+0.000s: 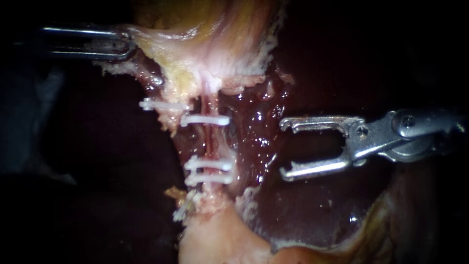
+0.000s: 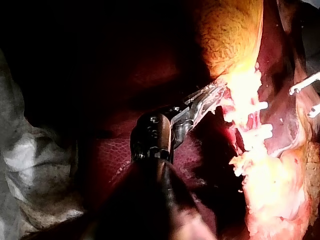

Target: Going back third clip right tube

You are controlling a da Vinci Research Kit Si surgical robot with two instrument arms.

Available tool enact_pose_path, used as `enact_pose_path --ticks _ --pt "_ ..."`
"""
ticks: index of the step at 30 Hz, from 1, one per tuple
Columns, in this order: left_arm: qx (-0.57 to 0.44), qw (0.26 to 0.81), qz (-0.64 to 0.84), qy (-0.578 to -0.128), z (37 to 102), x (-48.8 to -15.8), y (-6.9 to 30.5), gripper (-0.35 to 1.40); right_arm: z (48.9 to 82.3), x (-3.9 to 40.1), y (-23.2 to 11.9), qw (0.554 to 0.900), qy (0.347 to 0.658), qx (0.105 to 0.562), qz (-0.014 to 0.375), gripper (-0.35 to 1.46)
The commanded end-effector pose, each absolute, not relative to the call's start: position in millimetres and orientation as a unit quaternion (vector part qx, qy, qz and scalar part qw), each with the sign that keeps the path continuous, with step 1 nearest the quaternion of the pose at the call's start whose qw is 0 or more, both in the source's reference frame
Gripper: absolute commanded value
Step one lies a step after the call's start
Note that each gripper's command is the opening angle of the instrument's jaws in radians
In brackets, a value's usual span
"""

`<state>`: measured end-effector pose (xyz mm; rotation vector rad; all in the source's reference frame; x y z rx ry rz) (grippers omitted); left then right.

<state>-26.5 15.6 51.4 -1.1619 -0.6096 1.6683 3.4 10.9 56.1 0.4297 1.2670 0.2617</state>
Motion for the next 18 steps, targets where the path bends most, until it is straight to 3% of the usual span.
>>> enact_pose_path --ticks 1,18 --pt "-0.476 0.486 0.688 -0.252 51.7 -26.7 15.5 -0.35 56.1 3.5 10.8 0.777 0.586 0.199 0.121 0.50" --pt "-0.474 0.481 0.692 -0.255 52.8 -28.2 14.8 -0.35 56.1 3.3 10.8 0.776 0.586 0.201 0.119 0.50"
